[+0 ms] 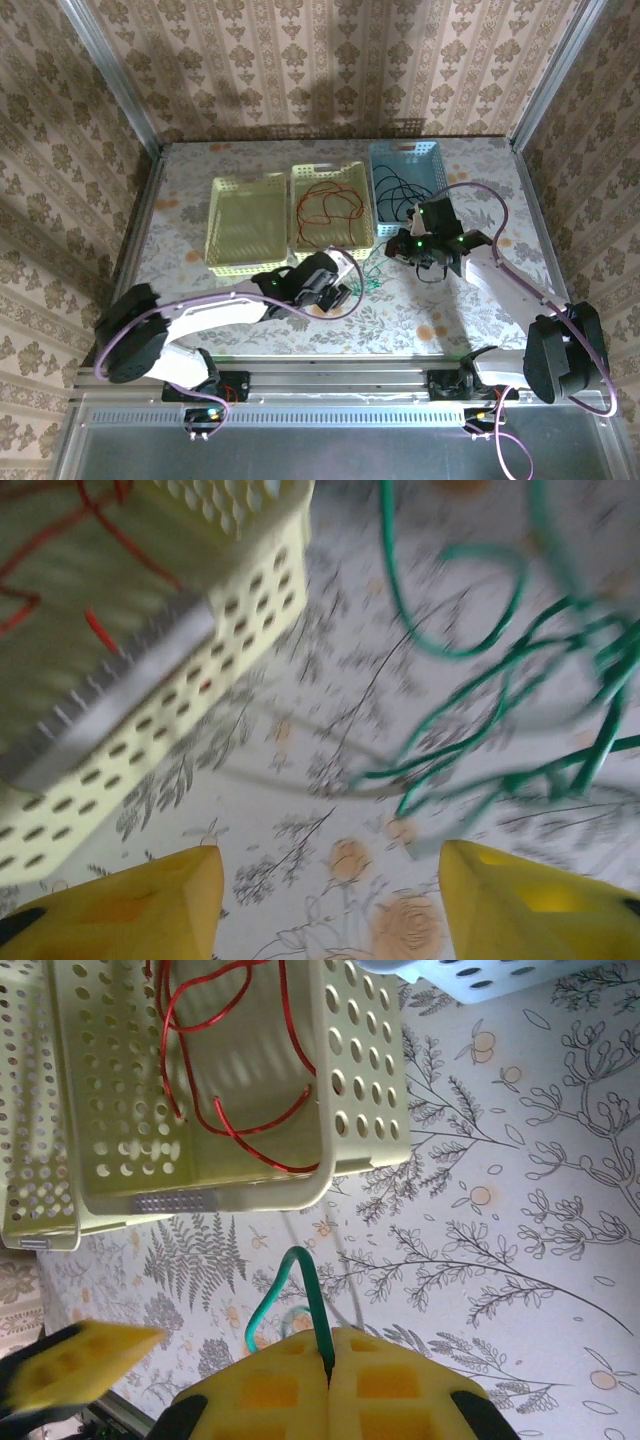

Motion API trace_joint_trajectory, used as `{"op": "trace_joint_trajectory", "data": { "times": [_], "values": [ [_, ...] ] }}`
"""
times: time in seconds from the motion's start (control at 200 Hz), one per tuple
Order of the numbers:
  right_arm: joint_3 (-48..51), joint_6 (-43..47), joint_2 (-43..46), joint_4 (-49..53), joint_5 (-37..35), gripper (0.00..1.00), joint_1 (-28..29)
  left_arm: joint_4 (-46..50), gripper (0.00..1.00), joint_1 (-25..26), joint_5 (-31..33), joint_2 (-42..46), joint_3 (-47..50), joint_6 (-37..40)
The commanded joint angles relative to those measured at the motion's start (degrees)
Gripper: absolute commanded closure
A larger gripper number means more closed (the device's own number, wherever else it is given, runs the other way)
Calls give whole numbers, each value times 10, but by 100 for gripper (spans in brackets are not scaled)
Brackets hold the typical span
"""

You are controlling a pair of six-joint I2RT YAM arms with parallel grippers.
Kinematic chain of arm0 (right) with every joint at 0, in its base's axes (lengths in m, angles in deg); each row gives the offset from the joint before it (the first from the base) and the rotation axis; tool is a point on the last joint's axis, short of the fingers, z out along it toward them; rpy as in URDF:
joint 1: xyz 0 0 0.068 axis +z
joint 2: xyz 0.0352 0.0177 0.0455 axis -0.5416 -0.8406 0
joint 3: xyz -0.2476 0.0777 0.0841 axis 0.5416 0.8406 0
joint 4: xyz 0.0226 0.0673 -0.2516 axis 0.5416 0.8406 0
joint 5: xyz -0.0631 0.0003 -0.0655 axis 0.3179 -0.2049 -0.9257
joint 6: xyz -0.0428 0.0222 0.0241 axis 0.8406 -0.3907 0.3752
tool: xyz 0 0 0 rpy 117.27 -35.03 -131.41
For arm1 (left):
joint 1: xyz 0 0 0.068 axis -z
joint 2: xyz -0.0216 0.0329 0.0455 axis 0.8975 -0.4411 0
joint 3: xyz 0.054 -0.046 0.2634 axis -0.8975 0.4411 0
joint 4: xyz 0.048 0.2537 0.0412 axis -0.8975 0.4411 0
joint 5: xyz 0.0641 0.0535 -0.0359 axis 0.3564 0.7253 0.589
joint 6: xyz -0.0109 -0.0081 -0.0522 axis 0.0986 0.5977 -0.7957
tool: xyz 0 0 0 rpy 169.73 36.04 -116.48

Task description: Untangle the cables

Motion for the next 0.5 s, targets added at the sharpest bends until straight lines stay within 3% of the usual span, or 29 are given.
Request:
{"op": "trace_joint_trajectory", "data": {
  "times": [0.0,0.11,0.245,0.365,0.495],
  "values": [
    [-9,19,4,28,19,100,-2,7,39,-25,-96,45,-12,12],
    [-13,24,5,27,22,100,-3,-10,36,-59,-178,55,-18,-2],
    [-27,30,2,37,24,100,-3,27,30,-64,-229,17,-56,19],
    [-42,30,-7,49,26,100,-3,54,23,-50,-242,-17,-78,40],
    [-44,21,-8,43,32,100,-6,18,25,-48,-239,-38,-74,44]
  ]
}}
